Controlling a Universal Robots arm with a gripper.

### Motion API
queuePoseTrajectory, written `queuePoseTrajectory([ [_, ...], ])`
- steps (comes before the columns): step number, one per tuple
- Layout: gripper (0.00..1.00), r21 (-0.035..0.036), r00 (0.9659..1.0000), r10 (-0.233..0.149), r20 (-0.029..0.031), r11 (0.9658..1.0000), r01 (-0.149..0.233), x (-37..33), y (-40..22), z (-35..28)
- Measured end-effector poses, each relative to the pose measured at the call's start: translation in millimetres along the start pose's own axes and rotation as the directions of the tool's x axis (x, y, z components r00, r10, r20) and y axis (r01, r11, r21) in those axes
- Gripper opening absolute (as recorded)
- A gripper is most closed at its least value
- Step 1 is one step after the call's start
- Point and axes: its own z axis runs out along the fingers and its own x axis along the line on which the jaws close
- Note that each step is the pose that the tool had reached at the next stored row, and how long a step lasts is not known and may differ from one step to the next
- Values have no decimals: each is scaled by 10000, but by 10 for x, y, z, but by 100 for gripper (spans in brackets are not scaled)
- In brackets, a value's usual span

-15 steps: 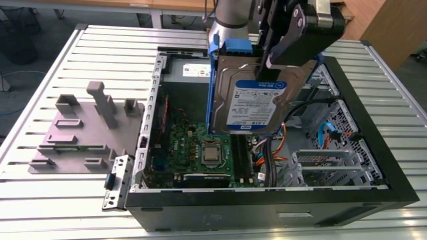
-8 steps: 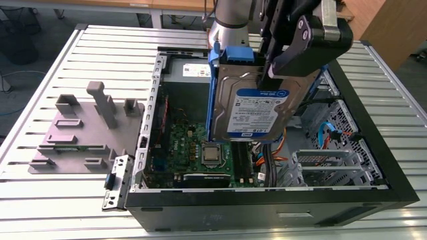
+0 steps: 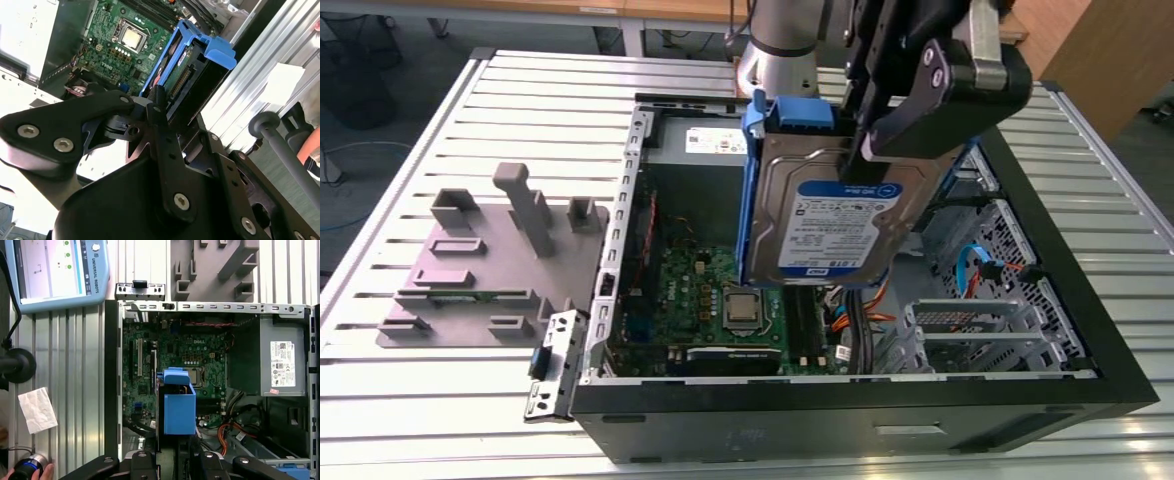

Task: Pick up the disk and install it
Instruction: 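Pick up the disk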

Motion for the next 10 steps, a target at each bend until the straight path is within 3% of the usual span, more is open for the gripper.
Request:
queuePoseTrajectory([
  [10,35,-1,10000,1,-2,10000,-1,-4,-179,2],
])
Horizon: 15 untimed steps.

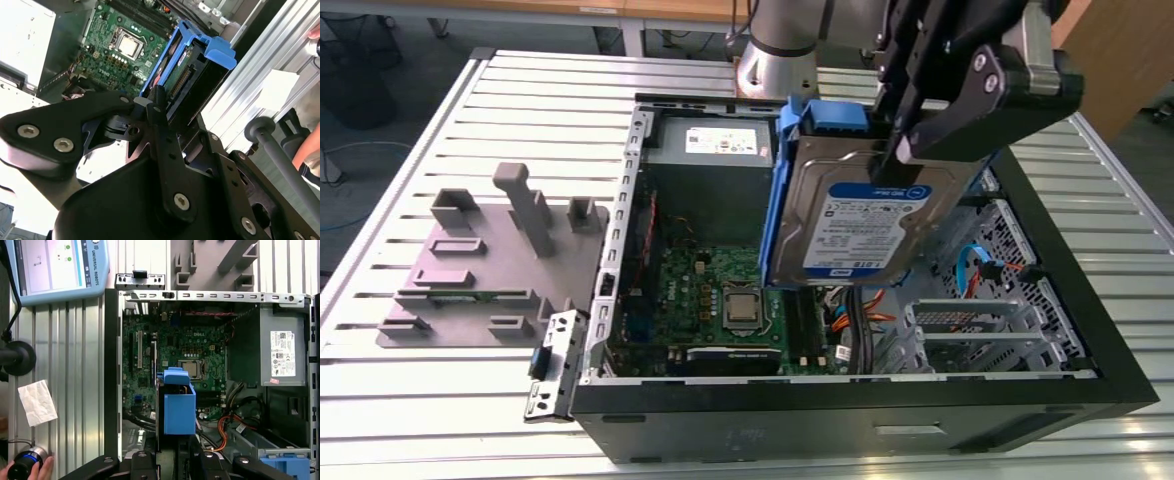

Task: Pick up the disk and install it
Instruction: 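Pick up the disk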

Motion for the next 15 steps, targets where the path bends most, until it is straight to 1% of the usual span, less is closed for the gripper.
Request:
queuePoseTrajectory([
  [11,35,-12,10000,0,-2,10000,0,-7,-283,-5],
  [15,35,-20,10000,0,1,10000,0,-10,-408,-5],
])
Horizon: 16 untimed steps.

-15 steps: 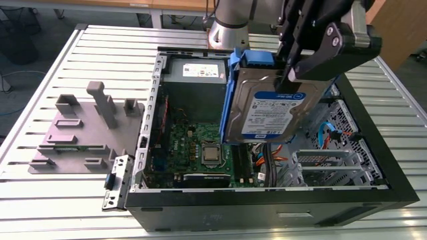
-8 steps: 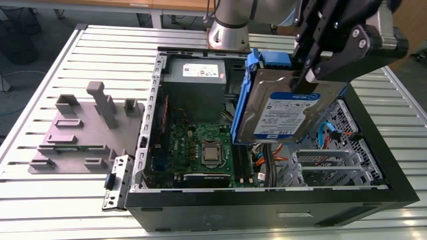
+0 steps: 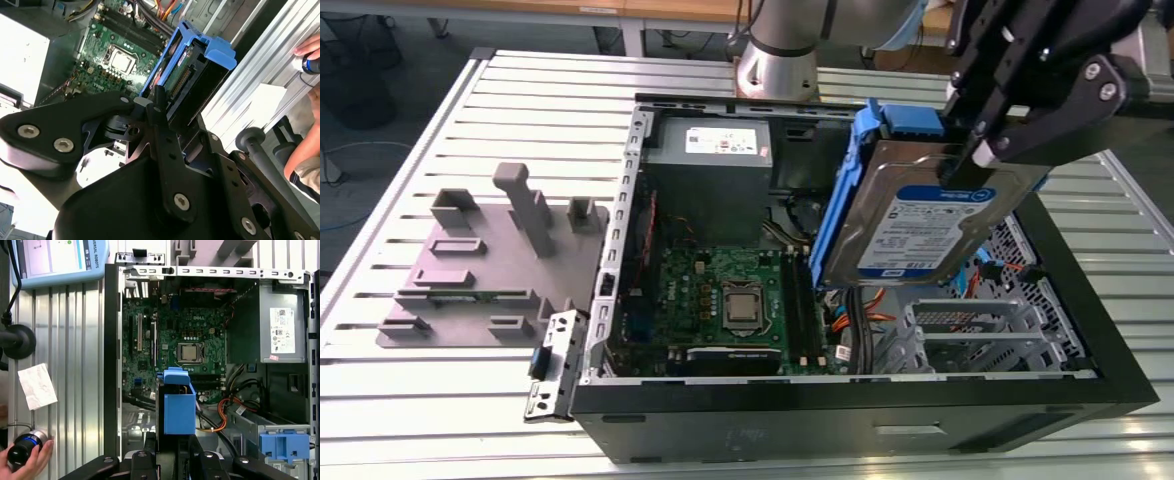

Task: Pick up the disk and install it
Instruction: 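Pick up the disk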

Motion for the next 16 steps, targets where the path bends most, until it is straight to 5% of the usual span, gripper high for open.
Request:
queuePoseTrajectory([
  [8,35,-2,10000,0,-1,10000,0,-5,-183,-5],
  [16,35,-2,10000,1,-2,10000,-1,25,-243,8],
])
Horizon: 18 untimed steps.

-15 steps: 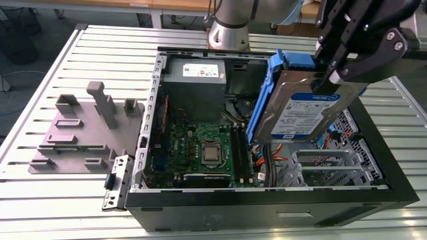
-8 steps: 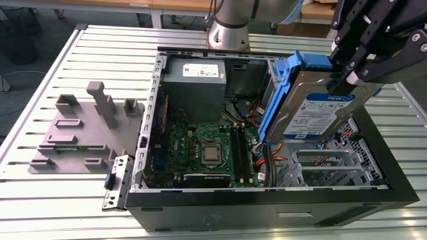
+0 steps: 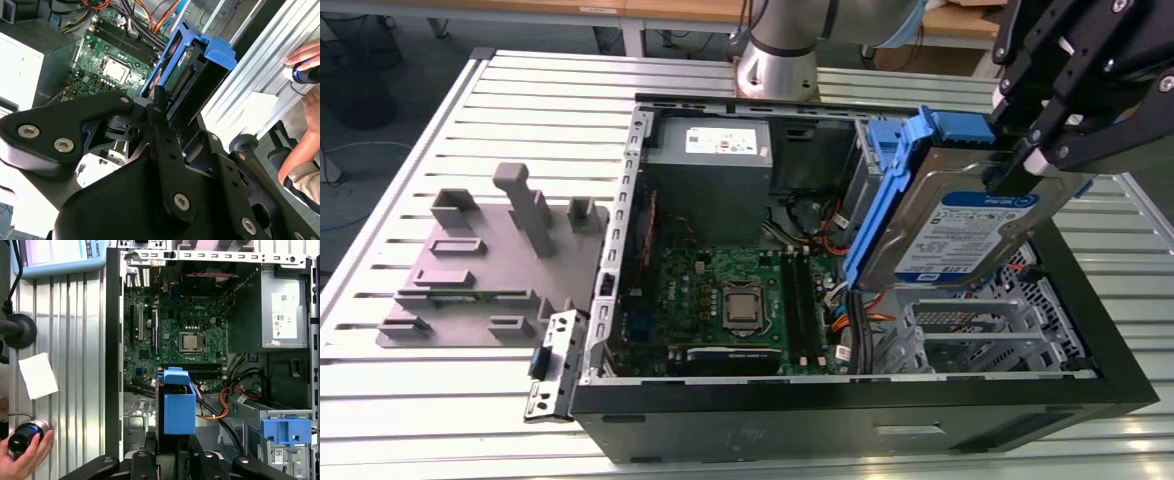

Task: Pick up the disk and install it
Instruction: 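Pick up the disk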

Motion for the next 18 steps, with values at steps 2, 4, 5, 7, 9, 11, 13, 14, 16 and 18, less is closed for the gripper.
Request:
queuePoseTrajectory([
  [2,35,0,10000,0,0,10000,0,16,-10,7],
  [4,35,0,10000,0,1,10000,0,31,-20,17],
  [5,35,0,10000,0,1,10000,0,38,-25,22],
  [7,35,1,10000,0,2,10000,0,45,-35,30],
  [9,35,0,10000,1,-1,10000,-1,45,-42,30],
  [11,35,0,10000,1,0,10000,-1,46,-42,31],
  [13,35,0,10000,0,0,10000,0,46,-43,31],
  [14,35,0,10000,0,1,10000,0,46,-43,31],
  [16,35,0,10000,0,3,10000,0,46,-44,37],
  [18,35,0,10000,0,2,10000,0,47,-44,50],
])
